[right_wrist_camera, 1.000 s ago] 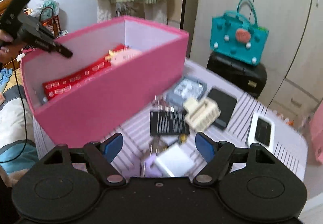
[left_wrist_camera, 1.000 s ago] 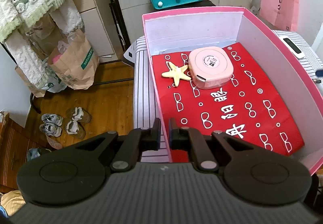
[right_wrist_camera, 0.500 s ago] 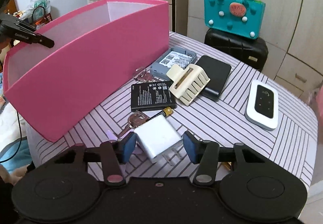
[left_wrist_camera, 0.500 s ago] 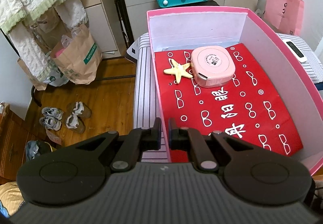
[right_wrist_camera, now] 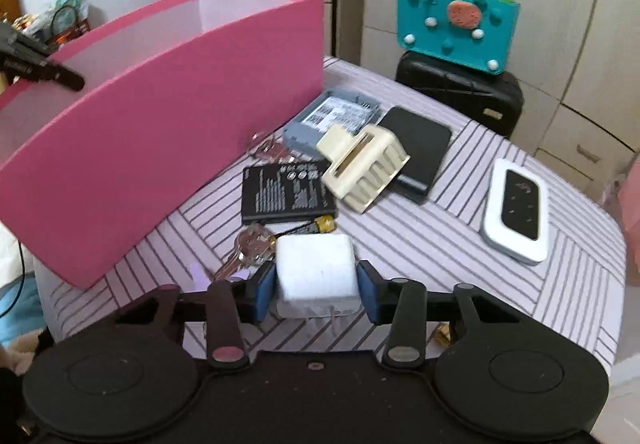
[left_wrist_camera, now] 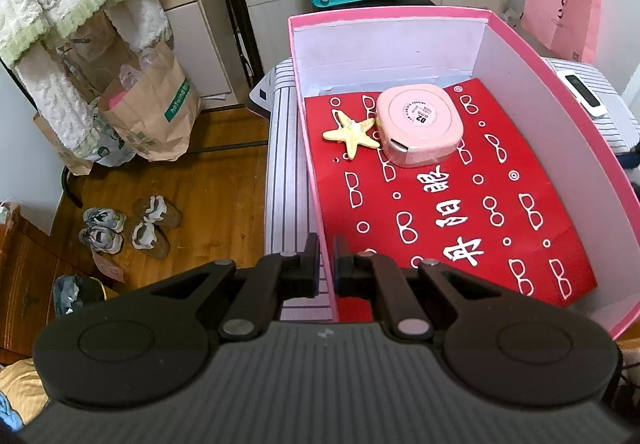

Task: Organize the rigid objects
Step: 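Grasp the white charger cube with the right gripper, then carry the white charger into the box and open the right gripper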

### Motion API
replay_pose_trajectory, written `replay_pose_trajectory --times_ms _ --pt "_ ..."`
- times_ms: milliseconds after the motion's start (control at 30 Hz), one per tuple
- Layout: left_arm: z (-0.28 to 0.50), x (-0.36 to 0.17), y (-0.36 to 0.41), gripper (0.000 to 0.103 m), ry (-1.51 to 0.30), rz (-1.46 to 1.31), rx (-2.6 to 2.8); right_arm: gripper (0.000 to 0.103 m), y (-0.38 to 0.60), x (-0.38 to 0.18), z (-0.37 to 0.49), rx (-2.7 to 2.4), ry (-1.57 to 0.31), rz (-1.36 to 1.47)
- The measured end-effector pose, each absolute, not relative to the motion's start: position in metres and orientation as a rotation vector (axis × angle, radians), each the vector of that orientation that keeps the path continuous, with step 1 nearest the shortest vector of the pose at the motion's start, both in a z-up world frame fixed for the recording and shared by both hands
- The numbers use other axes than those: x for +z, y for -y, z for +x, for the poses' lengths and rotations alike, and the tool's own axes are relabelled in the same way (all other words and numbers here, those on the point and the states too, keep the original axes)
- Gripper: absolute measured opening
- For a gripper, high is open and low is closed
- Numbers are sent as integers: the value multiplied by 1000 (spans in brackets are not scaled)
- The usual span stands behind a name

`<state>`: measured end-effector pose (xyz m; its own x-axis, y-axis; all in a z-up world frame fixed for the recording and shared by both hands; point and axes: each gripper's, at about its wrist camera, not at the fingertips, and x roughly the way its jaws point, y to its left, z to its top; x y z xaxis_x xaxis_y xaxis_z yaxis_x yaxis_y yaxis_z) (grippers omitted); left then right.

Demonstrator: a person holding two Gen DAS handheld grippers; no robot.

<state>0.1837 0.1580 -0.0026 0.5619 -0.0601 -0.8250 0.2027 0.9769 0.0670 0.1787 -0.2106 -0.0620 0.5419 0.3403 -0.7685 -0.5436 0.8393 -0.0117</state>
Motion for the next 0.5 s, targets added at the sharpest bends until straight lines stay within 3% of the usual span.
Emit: replay_pose_trajectory --times_ms 500 --pt "180 0 -159 6 -953 168 -176 49 185 15 183 645 -699 -184"
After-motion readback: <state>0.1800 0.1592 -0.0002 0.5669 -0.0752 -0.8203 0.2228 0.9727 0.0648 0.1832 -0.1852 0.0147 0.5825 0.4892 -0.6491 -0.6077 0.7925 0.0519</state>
